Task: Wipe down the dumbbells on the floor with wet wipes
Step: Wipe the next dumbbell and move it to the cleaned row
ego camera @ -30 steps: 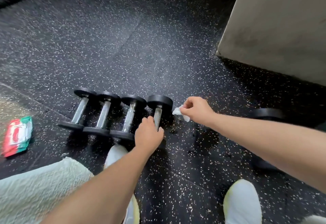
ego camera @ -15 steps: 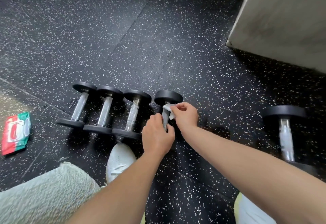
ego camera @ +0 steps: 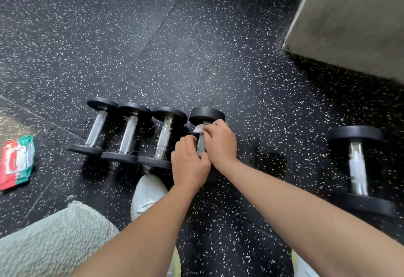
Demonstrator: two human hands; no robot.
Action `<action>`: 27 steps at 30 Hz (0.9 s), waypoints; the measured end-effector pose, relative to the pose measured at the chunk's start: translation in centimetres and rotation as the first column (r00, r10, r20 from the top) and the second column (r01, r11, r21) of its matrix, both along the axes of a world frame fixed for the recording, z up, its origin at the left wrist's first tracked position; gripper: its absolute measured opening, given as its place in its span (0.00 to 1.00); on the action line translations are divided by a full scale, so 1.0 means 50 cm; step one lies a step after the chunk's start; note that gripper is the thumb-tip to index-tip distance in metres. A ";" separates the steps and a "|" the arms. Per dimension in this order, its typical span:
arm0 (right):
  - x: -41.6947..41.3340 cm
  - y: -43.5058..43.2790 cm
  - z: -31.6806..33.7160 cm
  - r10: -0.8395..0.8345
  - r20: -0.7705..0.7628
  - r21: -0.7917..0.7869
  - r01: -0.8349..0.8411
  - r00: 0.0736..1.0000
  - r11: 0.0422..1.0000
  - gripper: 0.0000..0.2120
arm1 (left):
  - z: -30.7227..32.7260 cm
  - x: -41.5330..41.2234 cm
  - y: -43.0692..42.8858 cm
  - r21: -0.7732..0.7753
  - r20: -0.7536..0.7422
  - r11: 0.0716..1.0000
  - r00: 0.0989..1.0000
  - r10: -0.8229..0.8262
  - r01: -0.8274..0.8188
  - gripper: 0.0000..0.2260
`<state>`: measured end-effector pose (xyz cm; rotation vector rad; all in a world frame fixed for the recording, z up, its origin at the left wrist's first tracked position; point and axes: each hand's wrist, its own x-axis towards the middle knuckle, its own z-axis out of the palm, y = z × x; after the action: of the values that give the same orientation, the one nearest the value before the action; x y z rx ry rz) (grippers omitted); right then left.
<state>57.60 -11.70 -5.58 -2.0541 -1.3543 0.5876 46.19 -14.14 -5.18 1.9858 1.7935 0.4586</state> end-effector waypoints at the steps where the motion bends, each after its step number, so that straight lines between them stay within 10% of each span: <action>1: 0.002 0.003 -0.002 0.047 0.066 0.015 -0.048 0.997 0.999 0.08 | 0.001 -0.001 0.001 0.015 0.017 1.000 1.000 0.010 -0.011 0.14; 12: 0.053 0.021 -0.012 0.512 0.533 -0.053 -0.577 0.674 0.815 0.09 | 0.006 -0.011 -0.002 0.090 0.064 0.995 0.997 0.041 -0.046 0.17; 19: 0.015 0.008 -0.013 0.348 0.417 -0.012 -0.378 0.840 0.926 0.06 | 0.007 -0.005 -0.004 0.072 0.053 0.997 0.998 0.031 -0.035 0.16; 27: 0.045 0.003 -0.011 0.467 0.394 0.007 -0.511 0.792 0.860 0.05 | 0.003 0.004 -0.009 0.074 0.070 0.997 0.997 0.029 -0.034 0.14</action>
<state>59.84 -11.55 -6.14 -1.7739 -2.1375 0.3087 46.38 -14.60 -5.00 1.9688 1.7916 0.6052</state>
